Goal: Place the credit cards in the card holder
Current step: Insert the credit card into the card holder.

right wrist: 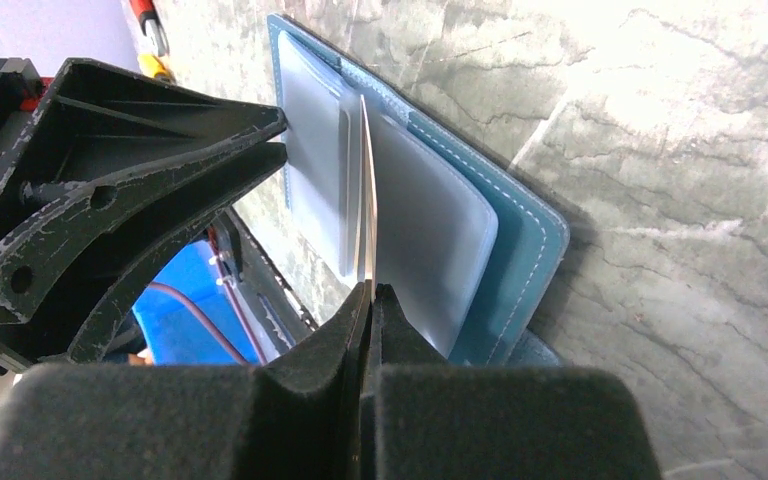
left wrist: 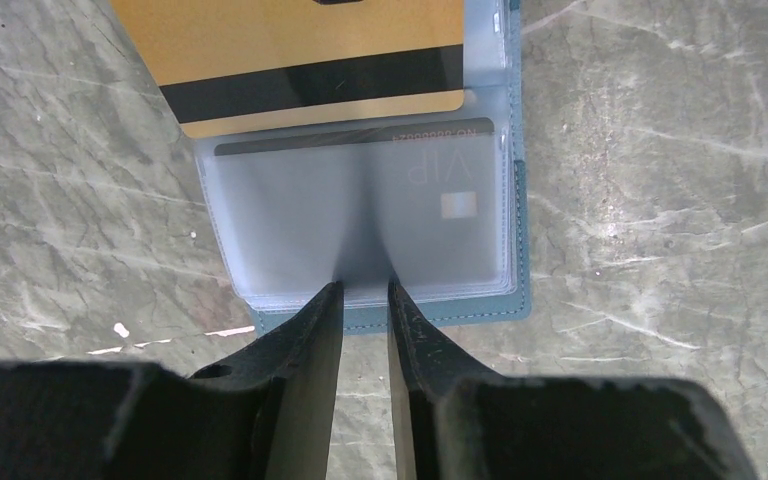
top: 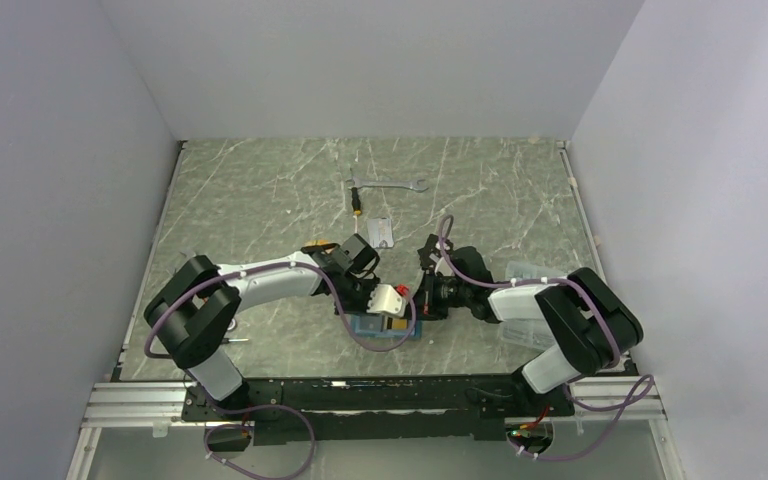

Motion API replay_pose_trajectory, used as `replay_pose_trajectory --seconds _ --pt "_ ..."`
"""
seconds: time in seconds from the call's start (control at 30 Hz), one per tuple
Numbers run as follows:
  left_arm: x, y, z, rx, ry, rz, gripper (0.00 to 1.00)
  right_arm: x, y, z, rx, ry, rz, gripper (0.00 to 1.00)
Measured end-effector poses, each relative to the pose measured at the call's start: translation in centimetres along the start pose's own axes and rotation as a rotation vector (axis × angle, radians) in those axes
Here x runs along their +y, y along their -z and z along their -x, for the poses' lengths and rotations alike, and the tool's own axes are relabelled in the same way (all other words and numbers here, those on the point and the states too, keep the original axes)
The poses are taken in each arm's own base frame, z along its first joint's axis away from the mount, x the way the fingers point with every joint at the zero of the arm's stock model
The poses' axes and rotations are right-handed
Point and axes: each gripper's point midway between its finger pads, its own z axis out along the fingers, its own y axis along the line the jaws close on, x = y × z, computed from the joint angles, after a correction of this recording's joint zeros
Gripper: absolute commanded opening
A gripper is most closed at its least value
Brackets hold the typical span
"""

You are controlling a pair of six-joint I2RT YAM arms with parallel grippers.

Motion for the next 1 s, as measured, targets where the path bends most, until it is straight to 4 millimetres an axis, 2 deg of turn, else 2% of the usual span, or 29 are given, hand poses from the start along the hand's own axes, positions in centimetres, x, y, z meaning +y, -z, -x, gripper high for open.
replay_pose_trajectory --seconds 0.23,0.5,0.77,1.0 --pt "-0.2 0.2 -0.4 -0.003 -0.010 0.029 0.31 0.2 -0.3 0.0 0.000 -0.025 0.017 0.00" --pt "-1.0 0.6 -1.1 0.015 0.001 0.025 0.39 1.1 1.0 0.9 -0.057 -0.005 0.033 0.00" --pt "-1.7 0.8 -1.7 0.035 0.032 0.012 0.42 0.5 -0.2 -0.4 -0.017 -0.017 0.015 0.00" --pt "-2.3 0.9 -2.2 0.038 0.036 0.022 0.39 0.6 -0.4 -0.4 -0.023 -0.028 0.030 0.00"
